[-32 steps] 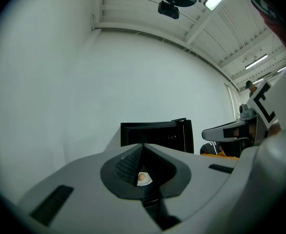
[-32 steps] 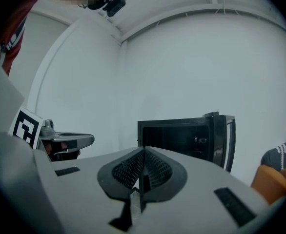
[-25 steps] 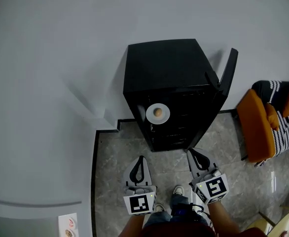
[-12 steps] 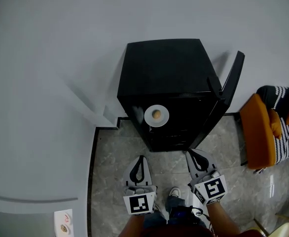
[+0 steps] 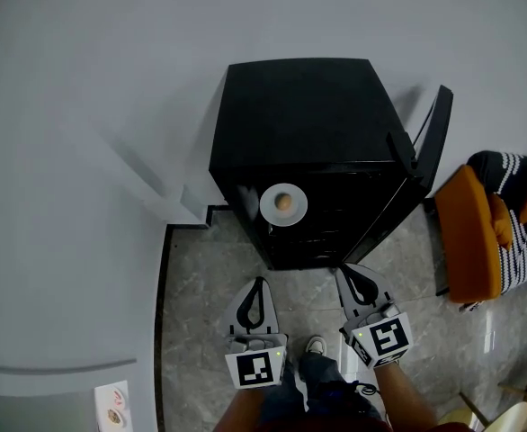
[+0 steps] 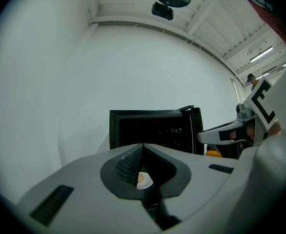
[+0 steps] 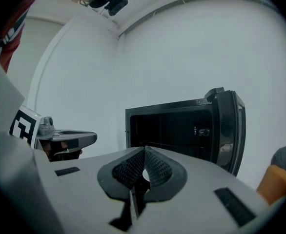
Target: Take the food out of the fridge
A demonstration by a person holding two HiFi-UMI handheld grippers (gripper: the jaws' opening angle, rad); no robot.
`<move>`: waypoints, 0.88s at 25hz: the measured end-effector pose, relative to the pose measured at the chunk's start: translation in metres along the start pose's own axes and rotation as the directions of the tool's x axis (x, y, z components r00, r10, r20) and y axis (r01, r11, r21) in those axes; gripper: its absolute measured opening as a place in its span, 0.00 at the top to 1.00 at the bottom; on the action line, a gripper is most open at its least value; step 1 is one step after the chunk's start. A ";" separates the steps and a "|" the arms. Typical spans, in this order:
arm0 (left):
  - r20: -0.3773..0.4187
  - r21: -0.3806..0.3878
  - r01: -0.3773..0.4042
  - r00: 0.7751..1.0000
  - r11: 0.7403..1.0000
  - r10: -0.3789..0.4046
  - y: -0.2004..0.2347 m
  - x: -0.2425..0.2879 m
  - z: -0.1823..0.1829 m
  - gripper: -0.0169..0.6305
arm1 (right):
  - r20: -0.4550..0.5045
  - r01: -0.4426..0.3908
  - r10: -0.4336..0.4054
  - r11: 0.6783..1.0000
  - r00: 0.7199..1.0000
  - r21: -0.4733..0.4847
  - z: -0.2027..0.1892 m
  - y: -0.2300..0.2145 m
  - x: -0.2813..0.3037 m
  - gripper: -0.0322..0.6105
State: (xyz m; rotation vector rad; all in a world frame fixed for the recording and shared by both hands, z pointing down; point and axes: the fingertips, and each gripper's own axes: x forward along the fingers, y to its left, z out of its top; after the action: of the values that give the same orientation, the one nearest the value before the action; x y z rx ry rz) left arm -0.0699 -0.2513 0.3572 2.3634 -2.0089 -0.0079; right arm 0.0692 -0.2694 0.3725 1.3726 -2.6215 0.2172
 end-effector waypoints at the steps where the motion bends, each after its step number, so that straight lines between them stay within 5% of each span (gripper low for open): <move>1: -0.002 -0.002 0.003 1.000 1.000 -0.003 0.002 0.002 -0.002 0.95 | 0.018 0.004 -0.004 1.000 1.000 -0.002 0.000 0.001 0.003 0.92; 22: -0.055 -0.015 0.046 0.997 0.999 -0.047 0.047 0.030 -0.087 0.95 | 0.044 0.030 -0.030 1.000 0.999 0.008 -0.070 0.013 0.075 0.92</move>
State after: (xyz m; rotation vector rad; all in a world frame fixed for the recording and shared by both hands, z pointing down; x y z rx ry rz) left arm -0.1092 -0.2865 0.4463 2.3749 -1.9232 0.0416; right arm 0.0224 -0.3070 0.4567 1.4339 -2.6362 0.1949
